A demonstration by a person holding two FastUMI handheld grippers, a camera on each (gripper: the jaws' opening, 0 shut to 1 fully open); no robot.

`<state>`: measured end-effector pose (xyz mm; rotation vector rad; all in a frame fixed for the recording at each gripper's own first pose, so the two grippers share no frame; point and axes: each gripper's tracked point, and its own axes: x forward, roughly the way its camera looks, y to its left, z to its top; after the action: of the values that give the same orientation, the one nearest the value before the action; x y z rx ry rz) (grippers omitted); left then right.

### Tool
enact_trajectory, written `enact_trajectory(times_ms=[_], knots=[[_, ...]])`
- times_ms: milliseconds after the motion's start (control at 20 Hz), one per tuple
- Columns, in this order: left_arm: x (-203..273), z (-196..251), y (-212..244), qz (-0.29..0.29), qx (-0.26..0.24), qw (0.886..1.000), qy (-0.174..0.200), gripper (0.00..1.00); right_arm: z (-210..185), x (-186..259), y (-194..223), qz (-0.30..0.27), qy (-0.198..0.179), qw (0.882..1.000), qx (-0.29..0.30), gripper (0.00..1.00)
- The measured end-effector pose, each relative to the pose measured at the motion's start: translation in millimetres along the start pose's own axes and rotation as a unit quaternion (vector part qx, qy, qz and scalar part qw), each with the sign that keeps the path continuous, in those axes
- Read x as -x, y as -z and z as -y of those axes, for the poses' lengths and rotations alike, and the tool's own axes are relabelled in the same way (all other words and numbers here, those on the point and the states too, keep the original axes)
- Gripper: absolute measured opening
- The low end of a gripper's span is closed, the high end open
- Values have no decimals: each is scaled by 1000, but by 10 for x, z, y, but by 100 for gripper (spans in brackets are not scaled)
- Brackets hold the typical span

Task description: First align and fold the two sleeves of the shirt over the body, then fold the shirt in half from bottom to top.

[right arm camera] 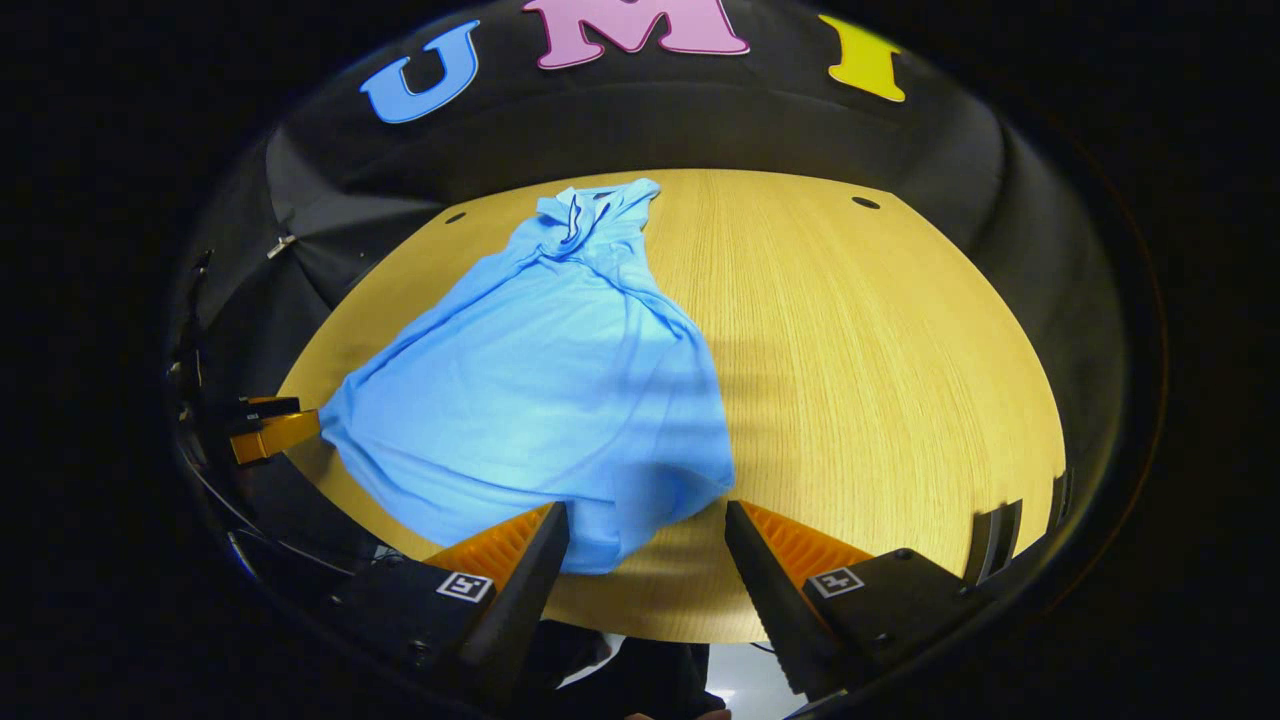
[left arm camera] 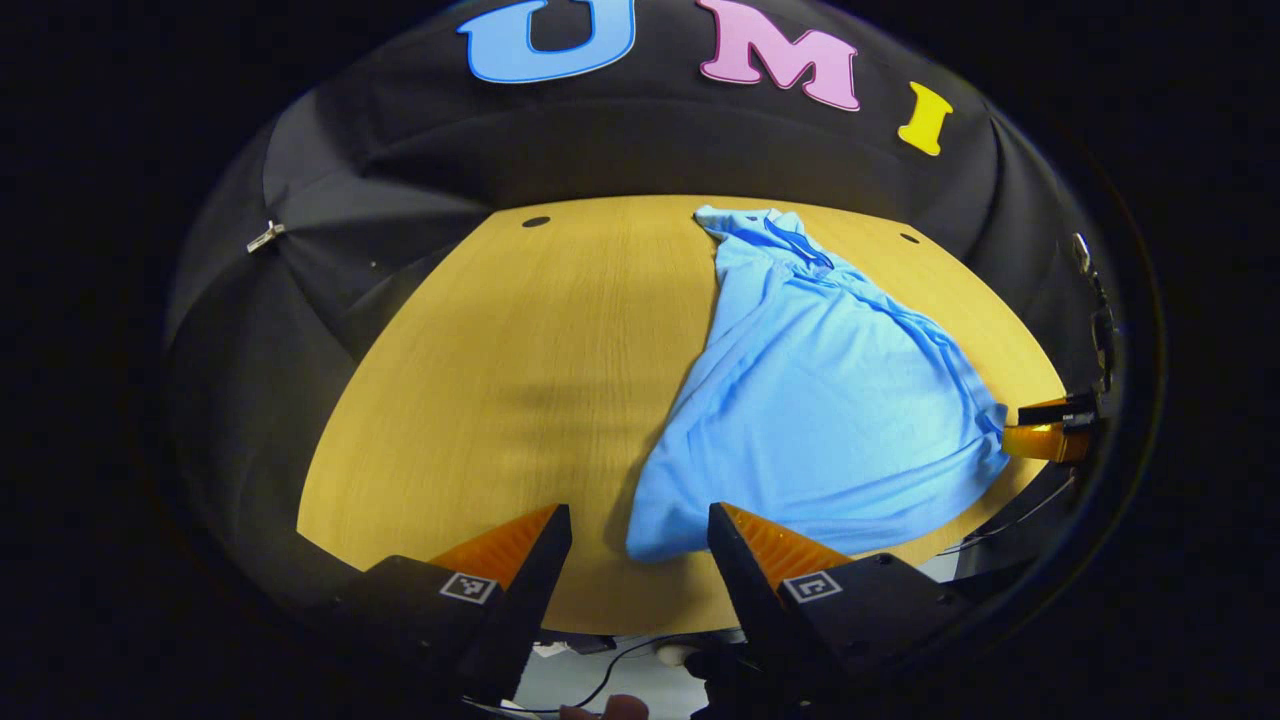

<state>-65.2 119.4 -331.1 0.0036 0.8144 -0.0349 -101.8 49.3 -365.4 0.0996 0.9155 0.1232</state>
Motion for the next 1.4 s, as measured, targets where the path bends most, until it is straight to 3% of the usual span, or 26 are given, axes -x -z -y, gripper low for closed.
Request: enact_trajectory(times_ms=[300,450,500,550,600,650,700,800,900,950,1150,1250,1300,1400], knots=[[-222,147,115,-24,-15,1000,8,88,61,-180,51,-10,24,999,31,98],[-241,275,145,-31,-10,999,24,86,3,-199,44,-9,17,998,53,99],[-257,356,148,-37,1,999,38,72,-19,-228,10,-5,16,998,58,85],[-244,397,129,-35,5,998,45,56,-67,-248,50,-8,9,998,63,82],[-262,440,134,-41,5,998,55,41,-96,-250,19,-5,4,998,67,70],[-254,480,128,-39,6,997,63,34,-141,-253,55,-11,-2,998,69,63],[-250,518,119,-43,11,996,72,19,-176,-229,44,-8,-6,998,69,43],[-244,518,96,-44,20,996,74,8,-222,-255,30,-11,-12,998,61,16],[-240,510,69,-40,25,997,66,6,-231,-289,21,-10,-24,999,42,14],[-227,501,49,-34,25,997,61,7,-226,-306,12,-9,-31,999,18,6],[-123,552,-204,1,36,998,57,6,-187,-199,-121,15,-43,998,-36,5],[-91,577,-421,19,56,997,57,6,-243,-94,-343,46,-53,997,-38,5],[-65,585,-555,30,65,996,57,2,-264,-43,-482,63,-57,995,-42,5],[-21,612,-887,57,78,994,60,6,-294,49,-823,95,-66,992,-55,5]])
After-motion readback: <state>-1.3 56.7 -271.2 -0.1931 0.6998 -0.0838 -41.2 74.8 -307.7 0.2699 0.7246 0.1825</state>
